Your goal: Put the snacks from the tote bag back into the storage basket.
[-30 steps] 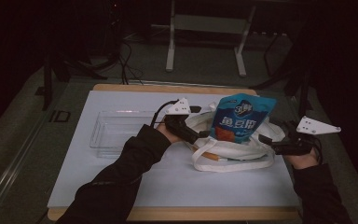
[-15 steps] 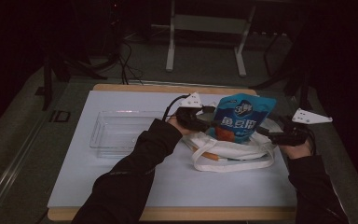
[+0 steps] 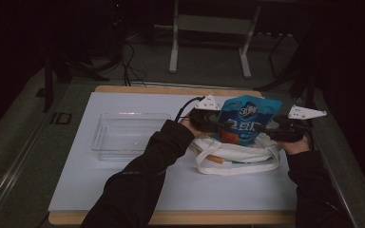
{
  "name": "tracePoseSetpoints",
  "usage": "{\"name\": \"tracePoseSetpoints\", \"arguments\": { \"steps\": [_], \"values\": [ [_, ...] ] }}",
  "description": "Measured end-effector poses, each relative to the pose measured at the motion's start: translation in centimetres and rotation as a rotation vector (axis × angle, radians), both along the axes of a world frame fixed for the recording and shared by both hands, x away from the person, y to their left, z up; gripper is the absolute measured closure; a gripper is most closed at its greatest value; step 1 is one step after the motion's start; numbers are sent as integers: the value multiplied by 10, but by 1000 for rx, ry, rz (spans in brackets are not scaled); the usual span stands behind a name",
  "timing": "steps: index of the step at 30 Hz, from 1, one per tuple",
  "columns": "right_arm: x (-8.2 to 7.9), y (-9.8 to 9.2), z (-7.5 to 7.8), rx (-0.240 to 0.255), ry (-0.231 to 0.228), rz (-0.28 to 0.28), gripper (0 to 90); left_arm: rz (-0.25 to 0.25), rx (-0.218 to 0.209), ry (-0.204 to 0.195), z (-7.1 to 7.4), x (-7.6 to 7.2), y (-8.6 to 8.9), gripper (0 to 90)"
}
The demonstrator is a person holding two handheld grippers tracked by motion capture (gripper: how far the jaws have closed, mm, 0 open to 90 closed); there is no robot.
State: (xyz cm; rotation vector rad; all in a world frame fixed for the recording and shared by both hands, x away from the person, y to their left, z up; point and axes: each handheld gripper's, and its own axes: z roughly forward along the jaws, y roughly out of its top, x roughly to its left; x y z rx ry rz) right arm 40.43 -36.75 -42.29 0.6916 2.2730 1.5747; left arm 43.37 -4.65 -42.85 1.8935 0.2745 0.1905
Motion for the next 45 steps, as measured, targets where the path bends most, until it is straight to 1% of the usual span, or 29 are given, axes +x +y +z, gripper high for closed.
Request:
{"name": "tracePoseSetpoints", "arguments": {
  "steps": [2,4,5,7,9,12,14,15,18,19,22,26,27,31,32,36,39,44,45],
  "values": [
    [2,3,-1,-5,6,5,454,7,-8,1,0,0,-2,538],
    [3,7,-1,-14,6,7,479,12,-11,3,0,1,-4,571],
    [3,8,-2,-14,7,6,489,17,-2,-5,0,0,-5,581],
    [4,10,-1,-15,1,9,530,22,1,-5,0,1,-7,621],
    [5,11,-1,-11,6,12,560,32,5,-3,-1,2,-9,646],
    [7,9,-1,-6,17,8,630,41,12,1,-1,3,-11,683],
    [9,9,-1,-8,21,9,669,42,22,-3,-1,4,-12,689],
    [9,9,-1,-9,22,10,676,42,25,1,-1,4,-14,698],
    [11,10,0,-18,26,6,713,41,41,-12,1,5,-19,702],
    [11,10,0,-17,29,5,722,43,42,-10,1,5,-20,712],
    [13,10,0,-20,33,7,748,40,38,-2,1,7,-20,748],
    [14,12,0,-18,46,15,796,51,49,-25,0,6,-21,821],
    [14,13,0,-25,45,12,814,54,47,-20,-1,7,-22,842],
    [15,14,0,-22,54,11,837,53,46,-21,-1,8,-22,872],
    [15,13,0,-16,59,11,847,54,53,-23,0,8,-23,878],
    [16,13,1,-11,66,6,857,56,59,-17,2,9,-25,890],
    [16,12,3,-9,69,7,862,53,61,-22,5,9,-25,898],
    [16,11,7,-5,61,7,868,49,65,-26,11,10,-26,900],
    [16,11,9,-6,60,6,871,46,68,-34,12,10,-26,900]
  ]
}}
